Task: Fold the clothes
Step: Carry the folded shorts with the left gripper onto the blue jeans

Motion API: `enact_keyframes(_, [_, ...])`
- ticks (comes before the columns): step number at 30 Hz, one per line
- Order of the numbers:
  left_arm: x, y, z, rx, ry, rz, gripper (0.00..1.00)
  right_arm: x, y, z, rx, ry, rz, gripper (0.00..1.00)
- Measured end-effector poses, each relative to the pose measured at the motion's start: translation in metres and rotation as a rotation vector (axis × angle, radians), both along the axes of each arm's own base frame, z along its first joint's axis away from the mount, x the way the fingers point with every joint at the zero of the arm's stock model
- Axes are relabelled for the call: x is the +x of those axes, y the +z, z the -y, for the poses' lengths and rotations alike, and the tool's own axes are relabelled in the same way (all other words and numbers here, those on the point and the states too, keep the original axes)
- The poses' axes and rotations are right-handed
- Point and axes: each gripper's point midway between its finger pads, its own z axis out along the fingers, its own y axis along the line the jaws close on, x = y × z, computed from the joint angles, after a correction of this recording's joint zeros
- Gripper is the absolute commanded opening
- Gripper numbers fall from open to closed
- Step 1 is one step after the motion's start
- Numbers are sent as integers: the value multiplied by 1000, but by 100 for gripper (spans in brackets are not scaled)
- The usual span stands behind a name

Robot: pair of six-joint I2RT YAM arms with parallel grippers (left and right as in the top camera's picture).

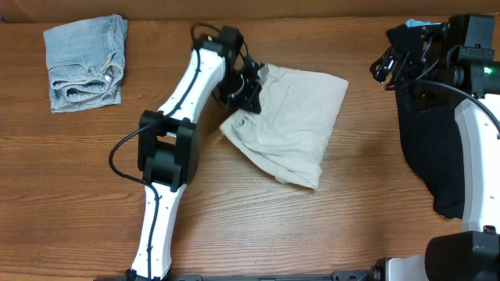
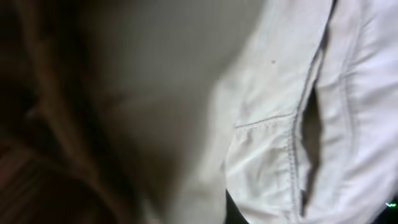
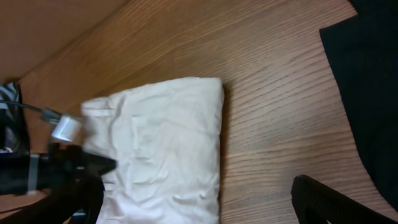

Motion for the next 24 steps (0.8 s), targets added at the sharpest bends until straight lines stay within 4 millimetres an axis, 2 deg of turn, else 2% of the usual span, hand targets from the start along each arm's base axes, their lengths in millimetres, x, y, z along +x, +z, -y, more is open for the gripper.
enact_keyframes(3, [20, 47, -11, -21, 73, 52, 4, -1, 0, 0, 0, 1, -3, 100])
enact_keyframes(7, [53, 119, -42, -72, 239, 175, 4, -1, -1, 0, 1, 0, -7, 100])
enact_keyframes(12, [85, 188, -116, -126, 498, 313, 4, -5, -7, -1, 4, 1, -28, 100])
enact_keyframes(16, [95, 219, -190, -150, 717, 358, 4, -5, -9, -1, 4, 0, -33, 100])
enact_keyframes(20, [99, 225, -263, -165, 951, 325, 4, -6, -9, -1, 5, 0, -34, 100])
enact_keyframes(24, [109, 238, -321, -214, 1143, 355, 4, -6, -9, -1, 5, 1, -38, 100])
